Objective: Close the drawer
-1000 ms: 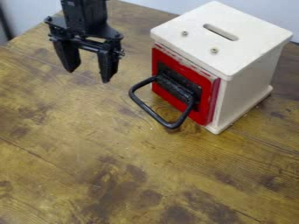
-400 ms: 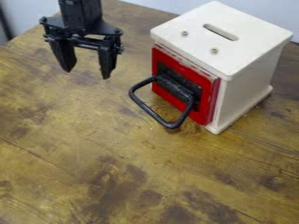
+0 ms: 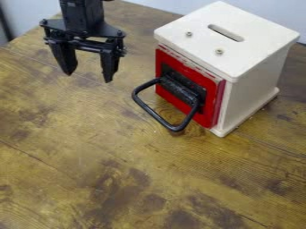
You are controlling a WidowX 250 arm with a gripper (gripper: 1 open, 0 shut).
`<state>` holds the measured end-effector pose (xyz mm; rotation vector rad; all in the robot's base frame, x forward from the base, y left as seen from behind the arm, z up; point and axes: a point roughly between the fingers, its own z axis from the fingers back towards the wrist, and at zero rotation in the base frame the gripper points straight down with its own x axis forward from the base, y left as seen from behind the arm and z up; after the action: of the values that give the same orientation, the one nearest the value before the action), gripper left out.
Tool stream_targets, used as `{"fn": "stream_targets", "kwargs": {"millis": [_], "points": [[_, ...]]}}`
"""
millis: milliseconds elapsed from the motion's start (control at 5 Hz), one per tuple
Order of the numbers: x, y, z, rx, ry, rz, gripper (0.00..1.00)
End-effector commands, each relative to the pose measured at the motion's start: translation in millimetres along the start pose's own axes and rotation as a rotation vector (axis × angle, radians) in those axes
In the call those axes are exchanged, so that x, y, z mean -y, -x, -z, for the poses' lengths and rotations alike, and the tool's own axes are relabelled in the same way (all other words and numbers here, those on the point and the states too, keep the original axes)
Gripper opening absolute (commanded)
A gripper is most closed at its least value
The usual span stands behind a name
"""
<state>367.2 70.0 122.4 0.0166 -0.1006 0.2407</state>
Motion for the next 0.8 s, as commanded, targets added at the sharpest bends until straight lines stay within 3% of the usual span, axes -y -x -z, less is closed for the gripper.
{"fn": "stream_targets", "kwargs": {"millis": [0,600], "points": [[4.3,-2.9,-27.1,0.077,0.009,0.024,1.00],[3.9,-10.2,-24.9,0.074,-0.014,-0.227,1.00]]}}
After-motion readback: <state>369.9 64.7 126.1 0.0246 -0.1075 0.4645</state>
